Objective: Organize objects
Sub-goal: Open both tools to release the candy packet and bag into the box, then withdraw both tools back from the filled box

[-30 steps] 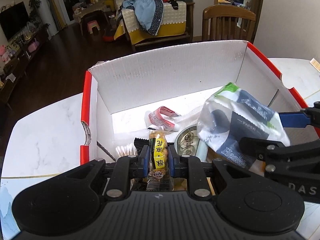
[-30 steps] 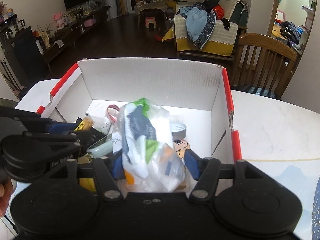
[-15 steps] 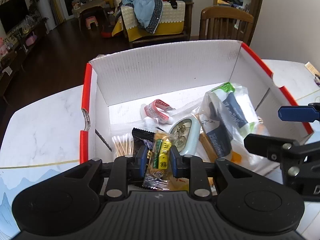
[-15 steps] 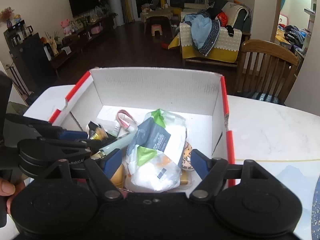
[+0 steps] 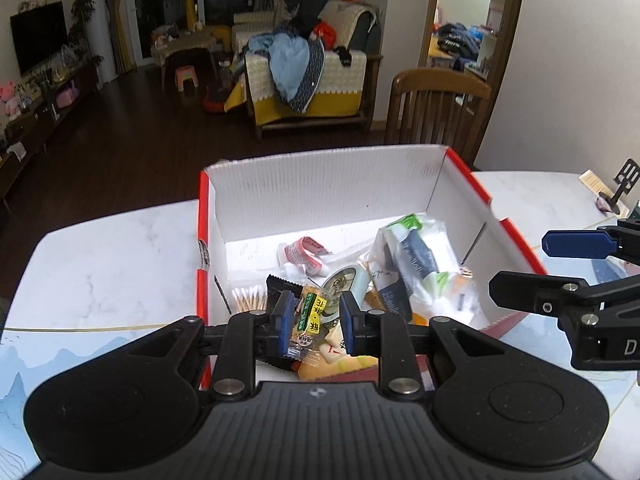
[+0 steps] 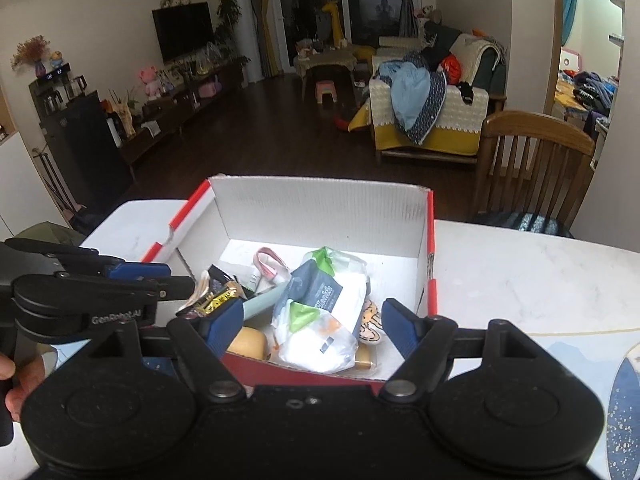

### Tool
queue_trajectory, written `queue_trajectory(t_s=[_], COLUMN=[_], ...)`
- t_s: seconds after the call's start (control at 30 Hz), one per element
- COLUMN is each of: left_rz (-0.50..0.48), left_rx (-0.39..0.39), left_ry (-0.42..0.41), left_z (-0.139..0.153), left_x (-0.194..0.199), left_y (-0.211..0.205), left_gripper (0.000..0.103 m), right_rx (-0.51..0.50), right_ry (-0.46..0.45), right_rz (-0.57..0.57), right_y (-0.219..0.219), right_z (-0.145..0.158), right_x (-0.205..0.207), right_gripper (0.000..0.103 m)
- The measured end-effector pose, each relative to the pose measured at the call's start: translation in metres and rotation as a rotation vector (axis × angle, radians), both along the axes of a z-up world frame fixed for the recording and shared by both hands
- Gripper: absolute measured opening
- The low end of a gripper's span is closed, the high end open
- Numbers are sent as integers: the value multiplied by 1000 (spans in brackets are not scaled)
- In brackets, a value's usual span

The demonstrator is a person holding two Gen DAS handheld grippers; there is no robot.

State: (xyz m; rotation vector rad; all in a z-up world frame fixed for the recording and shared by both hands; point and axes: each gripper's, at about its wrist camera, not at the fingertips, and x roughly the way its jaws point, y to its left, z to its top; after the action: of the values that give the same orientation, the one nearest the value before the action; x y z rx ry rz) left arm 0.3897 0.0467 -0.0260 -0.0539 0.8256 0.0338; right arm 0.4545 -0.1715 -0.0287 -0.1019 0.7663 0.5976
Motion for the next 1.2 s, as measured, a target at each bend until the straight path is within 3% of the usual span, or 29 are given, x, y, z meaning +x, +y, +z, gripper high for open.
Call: queue_trajectory(t_s=[0.43,0.5,0.53,0.57,0.73,0.87,1.1,1.2], left_rz=[3,11,15,16,13,19,35,42], left_rx=[57,56,55,55,60,65,48,33], left_ry=[-80,-92,-98,-107,-133,-155,-167,-163], left_z=[28,33,35,37,43,46,47,45], left_x=[-46,-53,-56,-60,-77,-91,-109,-118], left_y=[-13,-13,-13,-14,-17,-19,-19,-20], left_gripper=[25,39,57,65,65,75,85,98], right_rx=[48,47,43,39,53,75,109,120], right_ry=[-82,-91,-95,-99,-118,-134,-151,-162], right_rz=[43,48,47,49,60,74,96,106], right_y=[-21,-23,-23,-24,-30,-37,-48,-52], right_z=[22,23,24,24,28,33,39,42], right_x=[-39,-45,-49,-51,-67,-78,-96,-103], right_gripper=[87,88,88,88,96,102,103,103])
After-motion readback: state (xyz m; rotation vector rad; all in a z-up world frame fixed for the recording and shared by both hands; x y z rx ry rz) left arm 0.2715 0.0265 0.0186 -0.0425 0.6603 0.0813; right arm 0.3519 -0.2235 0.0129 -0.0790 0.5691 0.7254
